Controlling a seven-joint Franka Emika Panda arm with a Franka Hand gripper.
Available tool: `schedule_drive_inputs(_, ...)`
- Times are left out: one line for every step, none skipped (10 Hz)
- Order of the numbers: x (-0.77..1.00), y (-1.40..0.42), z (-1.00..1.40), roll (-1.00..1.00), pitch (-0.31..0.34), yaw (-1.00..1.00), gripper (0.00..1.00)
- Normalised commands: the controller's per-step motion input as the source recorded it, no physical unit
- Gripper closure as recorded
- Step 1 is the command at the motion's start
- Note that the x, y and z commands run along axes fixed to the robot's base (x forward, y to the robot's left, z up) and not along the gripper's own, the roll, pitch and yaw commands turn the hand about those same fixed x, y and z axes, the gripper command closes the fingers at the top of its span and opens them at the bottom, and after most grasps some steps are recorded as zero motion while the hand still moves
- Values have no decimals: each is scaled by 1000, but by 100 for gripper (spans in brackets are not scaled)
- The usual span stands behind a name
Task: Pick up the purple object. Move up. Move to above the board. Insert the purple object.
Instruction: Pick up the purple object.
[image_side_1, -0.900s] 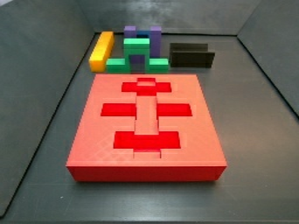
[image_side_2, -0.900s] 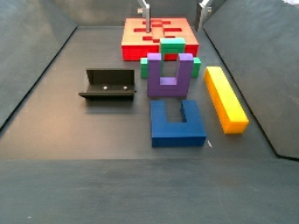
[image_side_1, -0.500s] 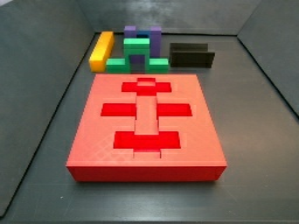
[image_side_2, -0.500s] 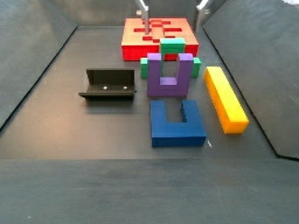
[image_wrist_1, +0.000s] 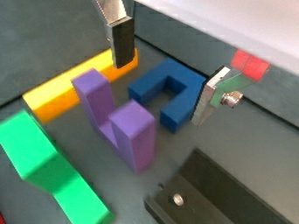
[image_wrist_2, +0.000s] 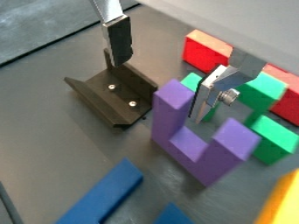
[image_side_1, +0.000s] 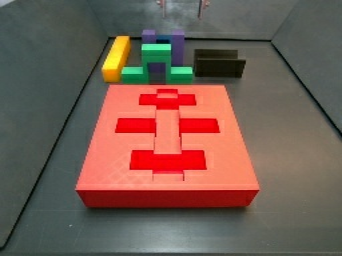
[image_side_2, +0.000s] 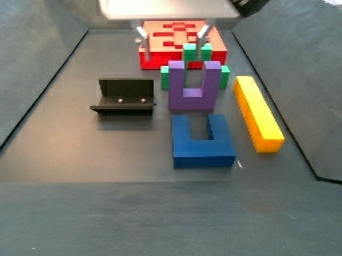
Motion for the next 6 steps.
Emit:
schedule_drive_inputs(854,-266,-149,130,137,154,0)
schedule_drive_inputs(506,-506,-51,137,143,166,0)
schedule_drive_inputs(491,-437,0,123,156,0,0)
schedule_drive_inputs(237,-309,-86,127,137,0,0)
schedule_drive_inputs(43,-166,-111,90,106,0,0)
schedule_drive_inputs(0,0,-86,21,74,0,0)
